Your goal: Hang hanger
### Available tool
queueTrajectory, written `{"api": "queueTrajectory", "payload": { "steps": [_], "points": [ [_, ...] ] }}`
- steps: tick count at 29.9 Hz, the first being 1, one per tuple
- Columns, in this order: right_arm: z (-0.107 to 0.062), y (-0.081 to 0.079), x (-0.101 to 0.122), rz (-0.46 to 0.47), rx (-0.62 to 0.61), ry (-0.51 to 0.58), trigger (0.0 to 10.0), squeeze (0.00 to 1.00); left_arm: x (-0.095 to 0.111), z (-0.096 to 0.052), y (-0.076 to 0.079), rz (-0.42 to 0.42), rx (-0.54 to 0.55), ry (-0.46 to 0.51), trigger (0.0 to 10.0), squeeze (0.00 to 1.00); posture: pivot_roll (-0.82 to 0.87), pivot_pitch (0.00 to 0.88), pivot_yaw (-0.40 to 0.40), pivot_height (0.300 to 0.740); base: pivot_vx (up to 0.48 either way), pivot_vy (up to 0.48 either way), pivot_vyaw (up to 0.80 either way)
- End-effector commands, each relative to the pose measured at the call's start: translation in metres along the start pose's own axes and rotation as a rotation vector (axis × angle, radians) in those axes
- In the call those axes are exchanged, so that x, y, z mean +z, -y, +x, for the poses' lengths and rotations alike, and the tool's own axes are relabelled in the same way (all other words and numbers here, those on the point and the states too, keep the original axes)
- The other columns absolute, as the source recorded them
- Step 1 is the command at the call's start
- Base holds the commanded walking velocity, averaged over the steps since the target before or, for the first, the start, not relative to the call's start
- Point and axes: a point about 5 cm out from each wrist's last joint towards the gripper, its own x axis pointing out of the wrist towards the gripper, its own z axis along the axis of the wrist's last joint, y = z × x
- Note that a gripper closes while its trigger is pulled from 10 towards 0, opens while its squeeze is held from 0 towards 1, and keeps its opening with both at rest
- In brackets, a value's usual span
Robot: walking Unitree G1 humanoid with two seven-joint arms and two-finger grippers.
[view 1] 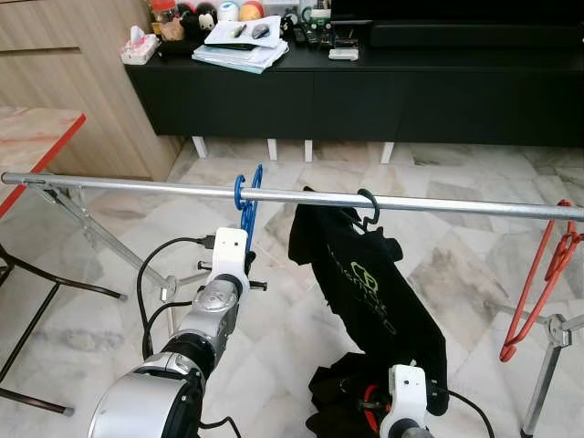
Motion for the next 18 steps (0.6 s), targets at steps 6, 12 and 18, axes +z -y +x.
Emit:
{"api": "queueTrajectory", "payload": {
  "steps": [6, 12, 18],
  "points": [
    [-0.002, -0.001, -0.008, 0.007, 0.001, -0.022, 0.0, 0.0, -0.004, -0.002, -0.004, 0.0, 0.01, -0.002, 0.0, 0.0, -0.09, 0.203, 0.066, 0.74, 0.0, 0.0, 0.0],
    [-0.002, -0.001, -0.008, 0.007, 0.001, -0.022, 0.0, 0.0, -0.004, -0.002, -0.004, 0.0, 0.01, -0.002, 0.0, 0.0, -0.09, 0.203, 0.066, 0.74, 0.0, 0.0, 0.0],
    [0.009, -0.007, 0.017, 0.005, 0.033, 0.048, 0.0, 0.0, -0.005, -0.019, -0.032, 0.053, 0.037, 0.224, 0.0, 0.0, -0.04, 0.139, 0.048, 0.74, 0.0, 0.0, 0.0]
  ]
}}
